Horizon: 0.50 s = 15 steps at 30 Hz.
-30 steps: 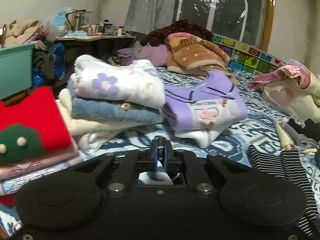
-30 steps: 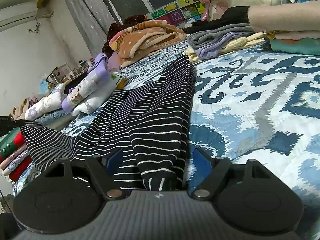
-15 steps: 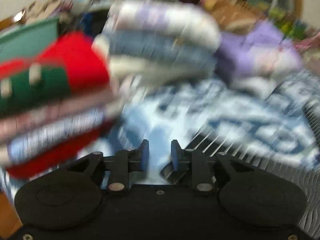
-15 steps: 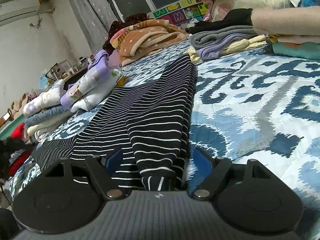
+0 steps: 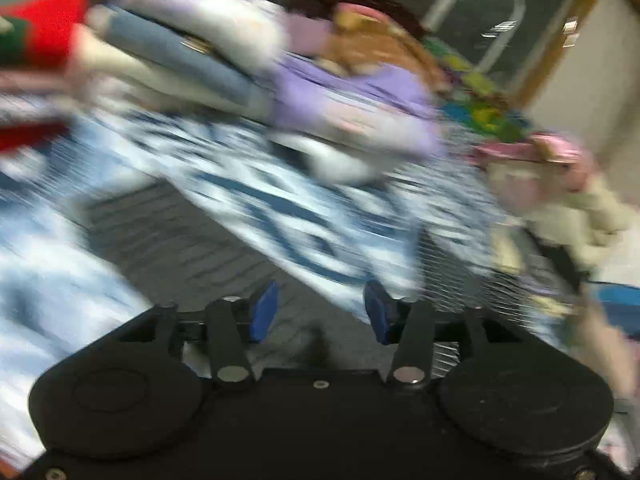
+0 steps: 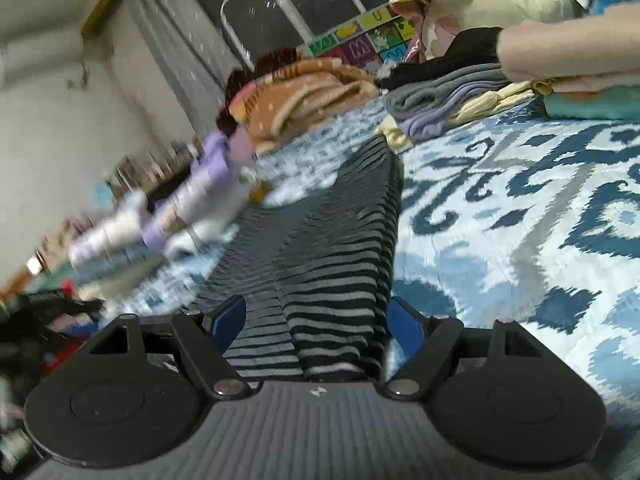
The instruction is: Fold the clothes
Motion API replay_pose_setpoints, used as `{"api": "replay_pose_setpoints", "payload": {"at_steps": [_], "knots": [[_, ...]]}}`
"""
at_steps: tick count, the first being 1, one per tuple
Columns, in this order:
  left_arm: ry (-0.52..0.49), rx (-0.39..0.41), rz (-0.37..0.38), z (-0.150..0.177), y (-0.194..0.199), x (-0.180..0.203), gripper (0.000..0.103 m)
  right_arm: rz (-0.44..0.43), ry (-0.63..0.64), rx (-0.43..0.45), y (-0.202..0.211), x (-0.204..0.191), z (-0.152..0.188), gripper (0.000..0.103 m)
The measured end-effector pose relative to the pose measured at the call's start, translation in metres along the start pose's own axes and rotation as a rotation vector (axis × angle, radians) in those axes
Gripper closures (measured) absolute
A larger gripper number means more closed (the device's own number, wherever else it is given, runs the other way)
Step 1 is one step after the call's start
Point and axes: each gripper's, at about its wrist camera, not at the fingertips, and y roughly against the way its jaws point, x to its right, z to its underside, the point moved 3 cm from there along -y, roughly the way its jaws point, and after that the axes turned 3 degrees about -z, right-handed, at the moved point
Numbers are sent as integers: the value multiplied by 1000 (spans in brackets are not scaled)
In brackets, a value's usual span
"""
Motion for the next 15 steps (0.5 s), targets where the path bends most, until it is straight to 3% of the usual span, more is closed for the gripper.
{"api": "replay_pose_setpoints", "payload": {"at_steps": [3,9,12,15], "knots": [[-49,-67,65,33,-19,40,44,-10,-58,16,6,10,-10,26],[-264,-70,31,68,-46,86,44,6,-52,17,-9,25,-53,29],[-242,-79,70,69,-53,86,44,44,-32,-30,-41,33,-83,31],[-175,-116,125,65,-65,83,44,67,17,-95,-82,38,-110,44]]}}
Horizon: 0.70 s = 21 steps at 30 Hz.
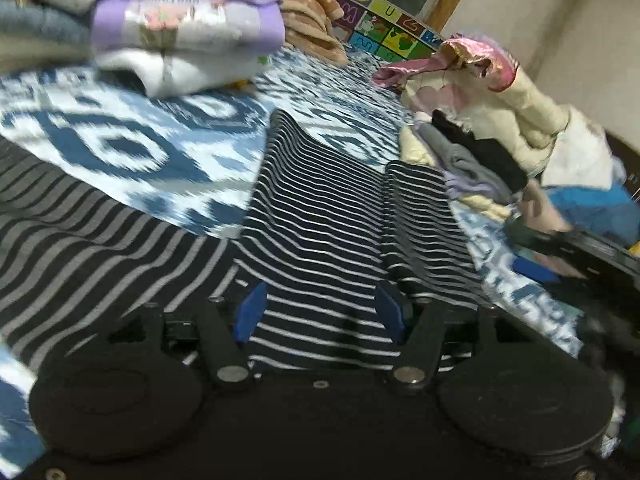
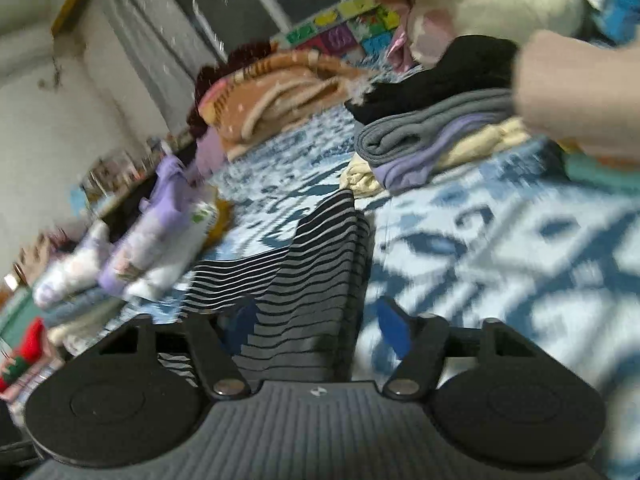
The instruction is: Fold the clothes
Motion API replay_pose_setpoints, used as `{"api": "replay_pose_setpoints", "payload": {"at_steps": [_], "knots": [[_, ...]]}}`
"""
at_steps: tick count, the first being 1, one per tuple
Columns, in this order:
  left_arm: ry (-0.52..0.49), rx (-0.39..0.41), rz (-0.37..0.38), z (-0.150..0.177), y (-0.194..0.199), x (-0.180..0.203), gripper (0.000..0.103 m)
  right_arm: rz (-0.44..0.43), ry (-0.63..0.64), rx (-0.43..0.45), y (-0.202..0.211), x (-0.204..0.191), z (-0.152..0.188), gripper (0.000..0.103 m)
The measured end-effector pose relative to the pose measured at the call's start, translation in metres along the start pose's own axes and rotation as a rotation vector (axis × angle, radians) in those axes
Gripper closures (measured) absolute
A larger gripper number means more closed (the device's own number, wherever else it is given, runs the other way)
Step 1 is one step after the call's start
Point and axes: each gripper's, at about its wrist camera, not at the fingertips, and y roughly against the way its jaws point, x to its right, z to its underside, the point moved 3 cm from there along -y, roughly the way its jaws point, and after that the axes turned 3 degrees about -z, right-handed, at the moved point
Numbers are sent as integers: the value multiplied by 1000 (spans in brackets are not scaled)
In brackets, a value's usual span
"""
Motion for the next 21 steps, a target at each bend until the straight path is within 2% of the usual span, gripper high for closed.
{"api": "replay_pose_setpoints", "payload": {"at_steps": [7,12,14,16,18,21], "knots": [[53,-33,70,-4,-9,2,44,48,67,-67,-74,4,-56,45],[66,-51,101,-6,-14,1,44,95,59,-101,-110,17,-68,46],[66,-54,108,-6,-14,0,44,96,52,-109,-119,20,-69,55],[68,-56,112,-6,-14,0,44,93,71,-121,-125,18,-69,83],[70,-57,115,-6,-14,-1,44,105,99,-104,-121,13,-69,94],[71,-57,118,-6,-13,-1,44,124,141,-75,-115,5,-70,97]]}}
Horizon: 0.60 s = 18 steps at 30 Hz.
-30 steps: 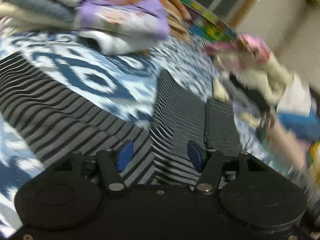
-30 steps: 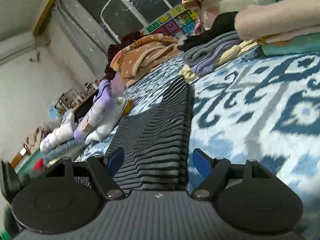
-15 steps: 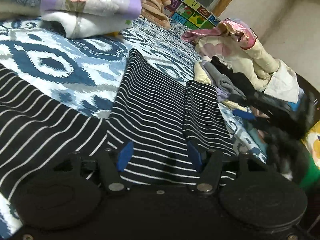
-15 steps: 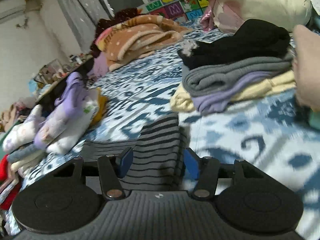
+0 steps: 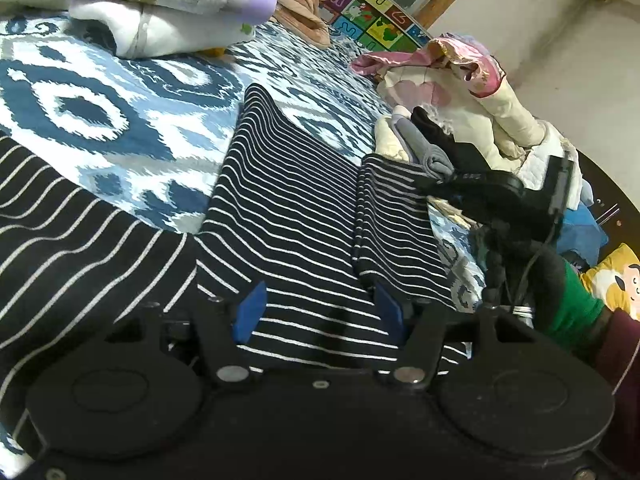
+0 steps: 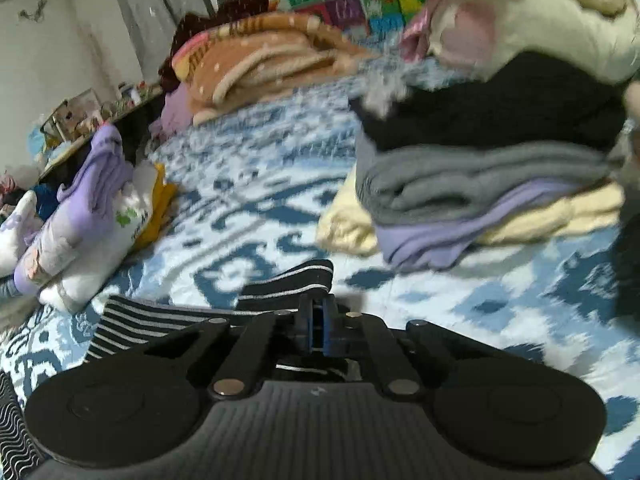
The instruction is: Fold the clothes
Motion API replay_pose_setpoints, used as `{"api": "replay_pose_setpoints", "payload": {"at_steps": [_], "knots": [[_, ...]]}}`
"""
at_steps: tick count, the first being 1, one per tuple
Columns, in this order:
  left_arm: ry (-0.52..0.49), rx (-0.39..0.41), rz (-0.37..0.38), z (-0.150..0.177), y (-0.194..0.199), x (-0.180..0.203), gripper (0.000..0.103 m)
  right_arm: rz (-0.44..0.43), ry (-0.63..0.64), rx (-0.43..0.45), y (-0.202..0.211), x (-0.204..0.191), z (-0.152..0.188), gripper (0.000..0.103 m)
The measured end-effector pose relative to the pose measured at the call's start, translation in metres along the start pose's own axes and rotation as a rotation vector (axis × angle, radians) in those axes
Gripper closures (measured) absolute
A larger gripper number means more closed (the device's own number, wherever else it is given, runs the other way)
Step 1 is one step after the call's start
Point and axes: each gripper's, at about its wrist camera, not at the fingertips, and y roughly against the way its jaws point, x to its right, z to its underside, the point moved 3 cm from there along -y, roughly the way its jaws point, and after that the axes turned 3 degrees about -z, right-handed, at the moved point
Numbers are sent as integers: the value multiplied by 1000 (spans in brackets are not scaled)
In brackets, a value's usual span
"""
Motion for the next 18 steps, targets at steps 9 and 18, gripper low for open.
{"api": "replay_pose_setpoints", "payload": {"at_steps": [9,18], "knots": [[-22,7,3,2,4,5,44,34,-76,163,89,20,-10,97],[-76,27,14,4,13,13,44,153,-177,342,219,81,8,97]]}}
